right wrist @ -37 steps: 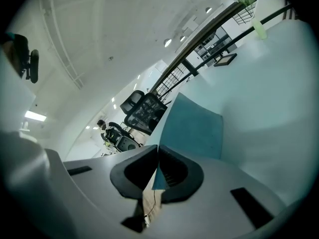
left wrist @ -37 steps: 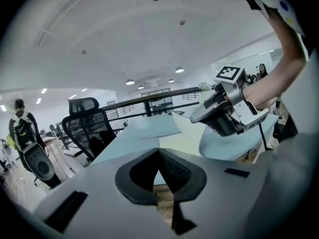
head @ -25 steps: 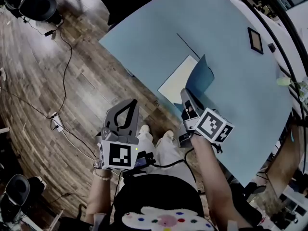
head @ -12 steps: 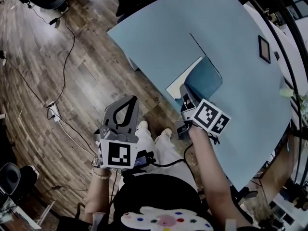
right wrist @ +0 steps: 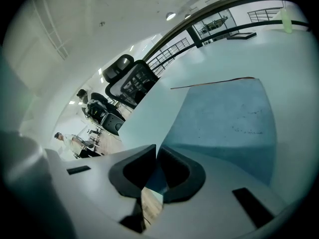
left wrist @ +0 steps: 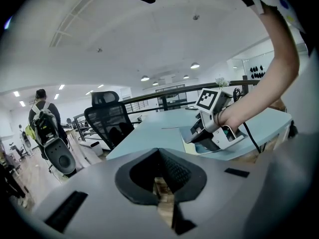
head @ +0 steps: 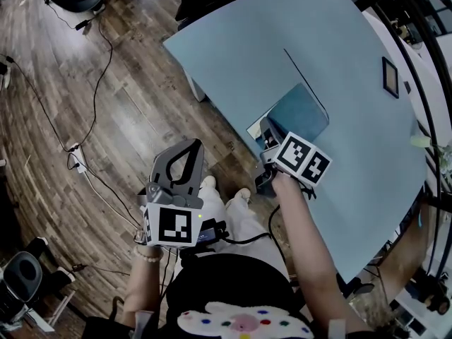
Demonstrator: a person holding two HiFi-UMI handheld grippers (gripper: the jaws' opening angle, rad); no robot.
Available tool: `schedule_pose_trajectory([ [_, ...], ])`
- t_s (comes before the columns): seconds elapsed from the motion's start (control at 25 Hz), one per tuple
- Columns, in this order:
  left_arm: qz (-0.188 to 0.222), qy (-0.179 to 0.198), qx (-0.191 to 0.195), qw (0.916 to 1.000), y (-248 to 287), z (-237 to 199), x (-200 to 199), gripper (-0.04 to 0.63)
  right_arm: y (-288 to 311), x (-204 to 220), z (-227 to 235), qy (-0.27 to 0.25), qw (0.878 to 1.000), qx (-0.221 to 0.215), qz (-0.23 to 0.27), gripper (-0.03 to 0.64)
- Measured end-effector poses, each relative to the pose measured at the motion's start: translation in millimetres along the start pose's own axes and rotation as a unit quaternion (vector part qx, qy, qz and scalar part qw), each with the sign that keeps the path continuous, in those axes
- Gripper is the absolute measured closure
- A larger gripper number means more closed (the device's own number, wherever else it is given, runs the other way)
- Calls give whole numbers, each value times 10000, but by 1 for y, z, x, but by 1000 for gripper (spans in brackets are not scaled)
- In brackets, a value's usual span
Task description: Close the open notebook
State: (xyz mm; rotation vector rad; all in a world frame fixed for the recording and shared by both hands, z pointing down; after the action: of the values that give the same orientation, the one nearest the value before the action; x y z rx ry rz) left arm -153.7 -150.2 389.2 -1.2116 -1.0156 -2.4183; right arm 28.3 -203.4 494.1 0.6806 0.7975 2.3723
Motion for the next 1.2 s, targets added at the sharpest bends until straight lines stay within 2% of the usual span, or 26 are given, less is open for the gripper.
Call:
schedule_pose_trajectory([
  [0.2,129,14,-61,9999,-1,-3,-7,578,2,1,-4,-91,9999,-53,5,548],
  [0.44,327,100,-38,9994,-1,-3,-23,578,-9,3,-15,-159,9992,-369,-31,548],
  [0.68,708,177,5,9973,-2,3,-55,578,-53,-4,-20,-833,9945,-474,418,569],
  [0.88,1052,161,64,9943,-6,8,-87,578,-103,-20,-32,-1672,9796,-571,962,574],
  [1.2,1520,-37,154,9882,-19,17,-135,578,-179,-36,-51,-2734,9440,-647,1729,575],
])
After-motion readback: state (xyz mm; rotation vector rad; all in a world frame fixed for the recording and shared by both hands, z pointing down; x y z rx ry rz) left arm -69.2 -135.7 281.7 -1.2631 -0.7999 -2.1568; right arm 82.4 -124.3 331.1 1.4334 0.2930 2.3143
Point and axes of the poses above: the fingertips, and each gripper's own axes: y forward along the fingers, z to its right, x out of its underside, the point moved 2 cm from there along -y, backward along the fingers, and after that the axes turned 14 degrees about y, right-handed, at the moved point
